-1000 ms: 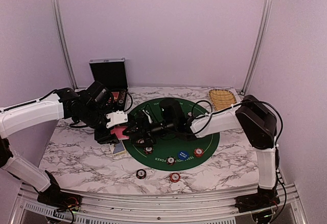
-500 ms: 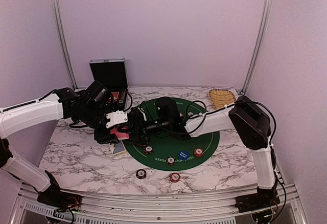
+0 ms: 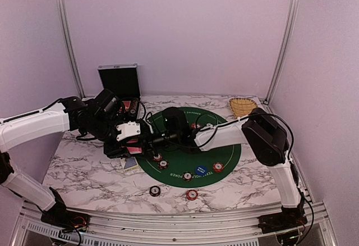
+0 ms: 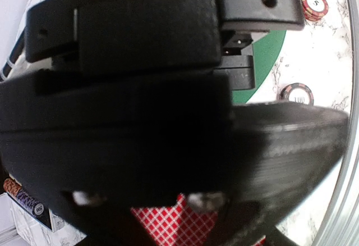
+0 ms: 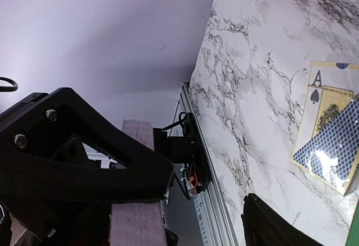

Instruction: Distribute texas hold em gaming equipment

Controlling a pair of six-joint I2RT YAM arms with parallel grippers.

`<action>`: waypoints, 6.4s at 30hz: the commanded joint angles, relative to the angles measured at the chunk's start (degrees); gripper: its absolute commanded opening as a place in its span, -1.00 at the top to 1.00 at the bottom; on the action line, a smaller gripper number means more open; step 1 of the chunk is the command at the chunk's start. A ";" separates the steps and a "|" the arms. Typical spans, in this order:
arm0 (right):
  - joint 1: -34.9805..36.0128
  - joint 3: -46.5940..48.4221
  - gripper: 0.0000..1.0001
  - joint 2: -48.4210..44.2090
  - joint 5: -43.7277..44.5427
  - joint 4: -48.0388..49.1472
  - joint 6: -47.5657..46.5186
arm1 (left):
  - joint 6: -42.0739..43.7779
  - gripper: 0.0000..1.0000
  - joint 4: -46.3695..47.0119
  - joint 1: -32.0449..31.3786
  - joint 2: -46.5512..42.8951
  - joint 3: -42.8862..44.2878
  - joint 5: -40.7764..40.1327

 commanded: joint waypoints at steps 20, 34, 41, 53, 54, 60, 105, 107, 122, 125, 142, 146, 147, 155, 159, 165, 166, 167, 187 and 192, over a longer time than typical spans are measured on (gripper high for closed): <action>-2.36 -2.33 -0.34 -4.98 2.21 -15.36 -10.92 | 0.51 1.00 0.94 -0.28 -2.02 1.36 -0.61; -2.83 -4.81 -0.12 -9.17 2.83 -16.76 -12.23 | 0.72 1.00 1.03 -0.27 -2.62 0.41 -1.19; -3.19 -5.05 0.01 -10.79 3.24 -18.23 -13.00 | 0.60 1.00 1.05 -0.27 -2.50 0.42 -1.36; -4.55 -8.46 0.40 -15.05 5.20 -18.99 -12.85 | 0.88 1.00 1.07 -0.25 -2.03 0.33 -2.36; -4.60 -8.59 0.43 -15.31 5.37 -19.11 -12.76 | 0.86 1.00 1.08 -0.23 -1.99 0.33 -2.50; -5.16 -9.72 0.66 -17.09 5.77 -19.75 -12.91 | 1.09 1.00 1.07 -0.14 -2.28 0.26 -3.00; -18.22 23.42 0.99 11.80 8.73 -25.28 -14.43 | 1.67 1.00 0.46 -0.08 -2.88 -0.86 -3.57; -18.22 24.63 1.00 13.79 9.77 -24.60 -13.73 | 1.69 1.00 0.50 -0.08 -3.06 -0.90 -3.52; -18.01 27.07 0.79 19.19 18.56 -23.09 -13.53 | 1.56 1.00 0.37 -0.08 -3.12 -0.81 -3.15; -17.58 27.13 0.46 18.16 21.02 -26.88 -16.94 | 1.61 1.00 0.36 -0.10 -3.18 -0.81 -3.18; -13.93 23.64 0.14 12.22 19.28 -33.51 -23.46 | 1.48 1.00 0.28 -0.10 -3.30 -0.98 -3.17; -14.07 20.00 -0.04 6.50 21.07 -33.81 -25.02 | 1.44 1.00 0.29 -0.06 -3.20 -0.86 -3.50; -14.25 18.87 -0.08 5.01 21.33 -33.63 -25.07 | 1.28 1.00 0.30 -0.07 -3.19 -0.77 -3.60; -13.69 8.36 -0.47 -6.42 20.46 -31.51 -25.47 | 0.86 1.00 0.35 -0.06 -3.05 -0.36 -3.44; -12.45 2.65 -0.62 -11.48 18.63 -29.88 -25.13 | 0.94 1.00 0.36 -0.06 -2.87 -0.33 -3.70; -10.17 -5.42 -0.79 -16.63 15.48 -24.77 -22.49 | 0.77 1.00 0.42 -0.11 -2.87 -0.19 -3.49; -9.69 -6.41 -0.81 -17.04 14.77 -24.08 -21.92 | 0.81 1.00 0.39 -0.16 -2.92 -0.19 -3.45; -9.25 -7.28 -0.83 -17.48 14.22 -23.08 -21.29 | 0.80 1.00 0.38 -0.11 -3.01 -0.13 -3.40; -3.85 -8.92 -0.89 -12.38 7.25 -7.85 -11.24 | 0.50 1.00 0.44 -0.18 -2.64 0.51 -2.91; -3.05 -7.38 -0.88 -10.45 6.42 -6.91 -10.07 | 0.51 1.00 0.42 -0.17 -2.51 0.77 -2.82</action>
